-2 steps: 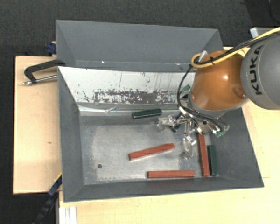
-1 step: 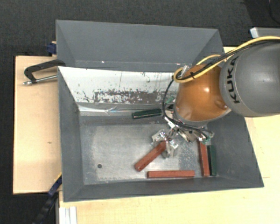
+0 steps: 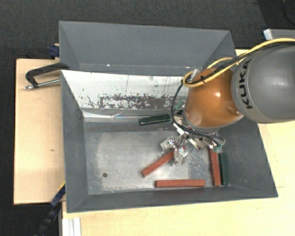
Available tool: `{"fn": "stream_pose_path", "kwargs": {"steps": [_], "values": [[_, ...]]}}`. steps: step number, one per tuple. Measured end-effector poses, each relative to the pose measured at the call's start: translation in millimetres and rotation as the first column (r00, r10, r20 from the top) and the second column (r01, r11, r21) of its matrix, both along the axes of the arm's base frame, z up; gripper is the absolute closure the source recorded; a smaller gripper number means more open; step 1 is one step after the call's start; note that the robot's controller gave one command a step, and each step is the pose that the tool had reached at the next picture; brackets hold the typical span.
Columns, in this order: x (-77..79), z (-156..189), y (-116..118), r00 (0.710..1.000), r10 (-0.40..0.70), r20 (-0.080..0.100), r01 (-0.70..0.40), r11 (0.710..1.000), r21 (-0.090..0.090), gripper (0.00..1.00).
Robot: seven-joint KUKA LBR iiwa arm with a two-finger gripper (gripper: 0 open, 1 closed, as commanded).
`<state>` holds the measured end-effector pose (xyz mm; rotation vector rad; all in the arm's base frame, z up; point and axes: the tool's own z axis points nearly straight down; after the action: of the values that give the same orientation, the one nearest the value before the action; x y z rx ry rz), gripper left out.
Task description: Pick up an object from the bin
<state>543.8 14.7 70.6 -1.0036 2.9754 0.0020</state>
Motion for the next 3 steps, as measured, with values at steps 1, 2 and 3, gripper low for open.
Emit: {"fn": "stream_pose_path", "kwargs": {"steps": [1,2,3], "values": [[-8.9,42,-2,1.000,-0.007,-0.005,0.007,1.000,0.001,1.00],[-15.0,67,-5,0.994,0.110,0.014,-0.110,0.994,-0.002,1.00],[-23.7,84,-1,0.952,0.305,-0.008,-0.305,0.952,0.003,1.00]]}}
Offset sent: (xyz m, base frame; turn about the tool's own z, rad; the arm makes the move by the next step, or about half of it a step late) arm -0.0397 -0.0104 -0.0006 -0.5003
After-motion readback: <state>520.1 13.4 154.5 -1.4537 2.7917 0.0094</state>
